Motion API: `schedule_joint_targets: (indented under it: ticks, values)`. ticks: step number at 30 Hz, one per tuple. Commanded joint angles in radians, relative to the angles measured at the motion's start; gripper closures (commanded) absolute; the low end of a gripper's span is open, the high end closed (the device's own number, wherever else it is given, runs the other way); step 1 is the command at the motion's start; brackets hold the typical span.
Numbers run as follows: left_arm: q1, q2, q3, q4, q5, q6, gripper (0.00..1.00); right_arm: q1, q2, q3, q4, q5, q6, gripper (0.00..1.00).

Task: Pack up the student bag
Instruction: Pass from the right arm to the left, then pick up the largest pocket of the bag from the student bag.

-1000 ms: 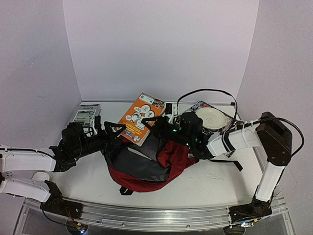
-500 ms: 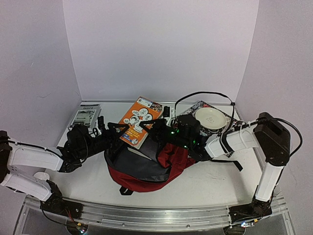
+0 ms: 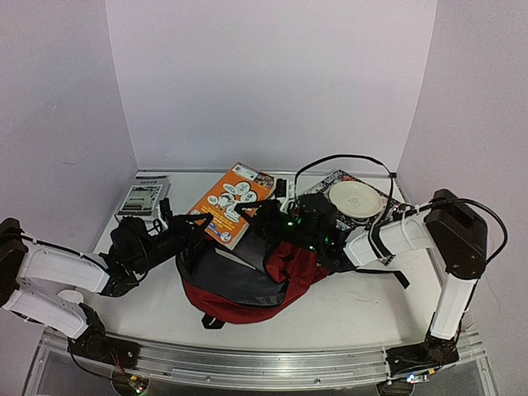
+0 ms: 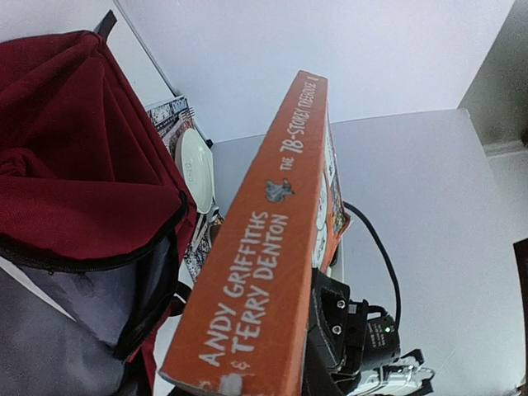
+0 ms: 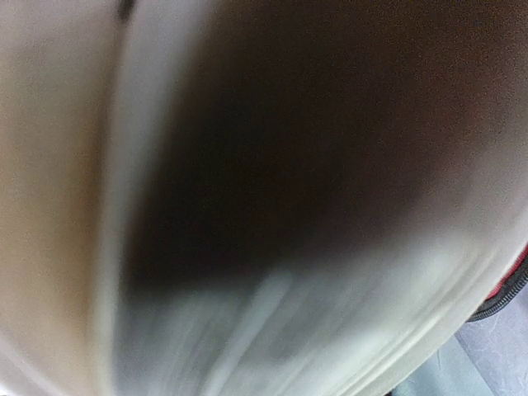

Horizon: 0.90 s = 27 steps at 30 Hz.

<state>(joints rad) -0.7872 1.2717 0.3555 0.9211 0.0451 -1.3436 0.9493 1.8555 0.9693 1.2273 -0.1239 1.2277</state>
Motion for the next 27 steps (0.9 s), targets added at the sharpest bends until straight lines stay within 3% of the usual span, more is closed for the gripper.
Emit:
schedule_joint_targets:
  ticks: [1,6,11,14,16,22,27]
  values:
    - [0.004,-0.055,-0.055,0.056,-0.121,0.045,1.00,-0.011,0.013,-0.016,0.407,-0.038,-0.087,0.74]
    - [0.037,-0.120,-0.111,0.042,-0.162,0.103,1.00,-0.066,0.027,-0.066,0.276,-0.116,-0.143,0.57]
    - [0.146,-0.160,-0.138,0.005,-0.043,0.104,1.00,-0.121,0.024,-0.067,0.098,-0.252,-0.192,0.46]
    - [0.191,-0.198,-0.141,-0.030,0.017,0.115,1.00,-0.135,-0.018,-0.030,-0.176,-0.299,-0.338,0.42]
    - [0.215,-0.240,-0.135,-0.100,0.033,0.129,1.00,-0.135,-0.062,0.026,-0.445,-0.280,-0.500,0.39]
    - [0.312,-0.373,-0.093,-0.318,0.102,0.193,1.00,-0.137,-0.117,0.177,-0.980,-0.061,-0.875,0.37]
    - [0.396,-0.371,-0.069,-0.366,0.234,0.194,1.00,-0.138,-0.090,0.302,-1.221,0.044,-1.039,0.35]
